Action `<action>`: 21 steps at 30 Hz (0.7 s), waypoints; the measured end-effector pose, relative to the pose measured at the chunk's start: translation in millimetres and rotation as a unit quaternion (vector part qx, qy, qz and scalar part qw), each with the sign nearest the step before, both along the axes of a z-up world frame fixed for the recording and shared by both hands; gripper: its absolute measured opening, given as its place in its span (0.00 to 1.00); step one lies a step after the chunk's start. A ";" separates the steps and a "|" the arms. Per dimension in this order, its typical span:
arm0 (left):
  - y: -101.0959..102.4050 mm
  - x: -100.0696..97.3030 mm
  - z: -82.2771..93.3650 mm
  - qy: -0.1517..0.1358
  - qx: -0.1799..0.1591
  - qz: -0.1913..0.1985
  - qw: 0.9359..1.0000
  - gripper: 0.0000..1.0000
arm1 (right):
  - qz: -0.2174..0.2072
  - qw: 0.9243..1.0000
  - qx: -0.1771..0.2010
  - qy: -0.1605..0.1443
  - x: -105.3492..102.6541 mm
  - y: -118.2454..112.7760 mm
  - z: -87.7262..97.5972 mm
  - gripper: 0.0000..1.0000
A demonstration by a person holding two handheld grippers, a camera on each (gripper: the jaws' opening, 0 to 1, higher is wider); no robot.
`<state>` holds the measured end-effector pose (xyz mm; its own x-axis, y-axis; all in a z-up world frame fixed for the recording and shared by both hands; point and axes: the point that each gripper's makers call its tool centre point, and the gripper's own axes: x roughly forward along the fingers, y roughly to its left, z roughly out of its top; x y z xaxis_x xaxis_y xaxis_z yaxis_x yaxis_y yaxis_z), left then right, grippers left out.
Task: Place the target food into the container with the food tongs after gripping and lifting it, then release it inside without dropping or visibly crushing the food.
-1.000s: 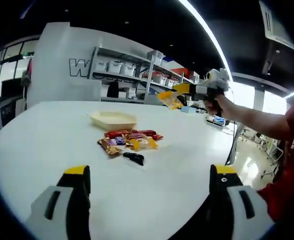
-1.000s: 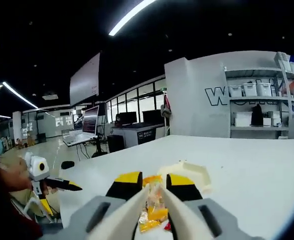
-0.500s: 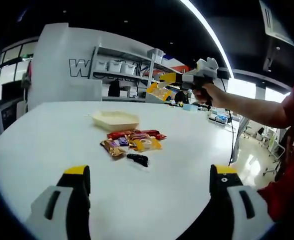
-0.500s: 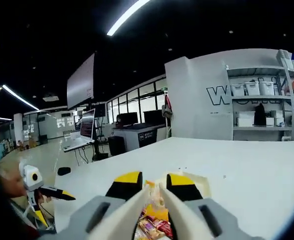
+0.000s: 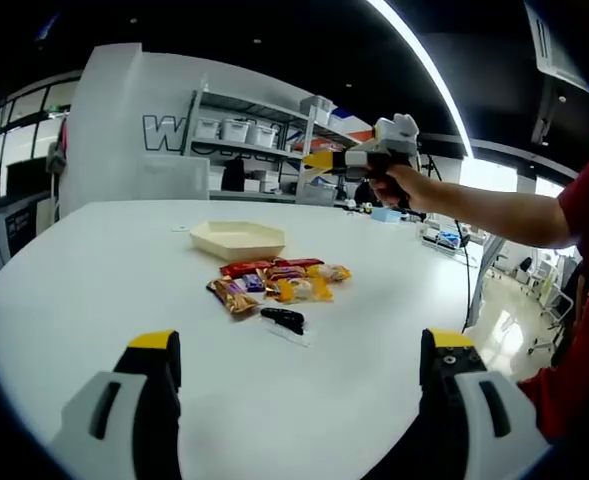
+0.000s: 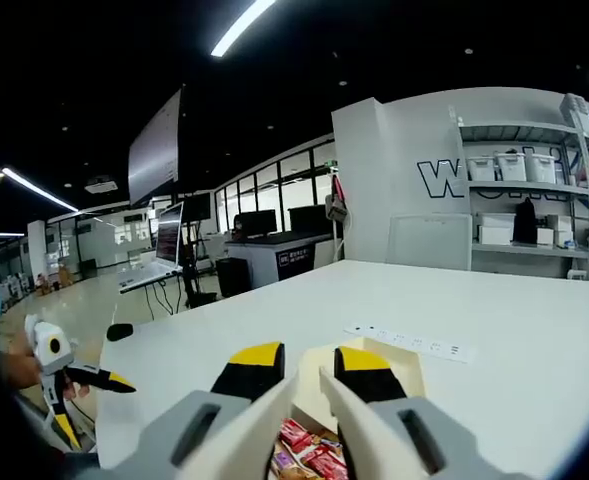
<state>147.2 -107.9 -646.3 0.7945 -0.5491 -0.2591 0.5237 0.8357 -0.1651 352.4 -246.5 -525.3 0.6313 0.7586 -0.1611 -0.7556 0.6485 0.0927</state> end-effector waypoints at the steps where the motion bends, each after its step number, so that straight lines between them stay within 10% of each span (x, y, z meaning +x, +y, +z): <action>1: 0.2 0.3 0.2 0.000 -0.001 0.001 1.000 0.98 | 0.000 1.000 0.001 0.001 -0.6 -1.3 0.0 0.14; 21: -0.5 -1.8 2.5 -0.004 -0.003 0.001 1.000 0.98 | 0.007 1.000 -0.015 0.024 -31.9 -17.7 -36.9 0.16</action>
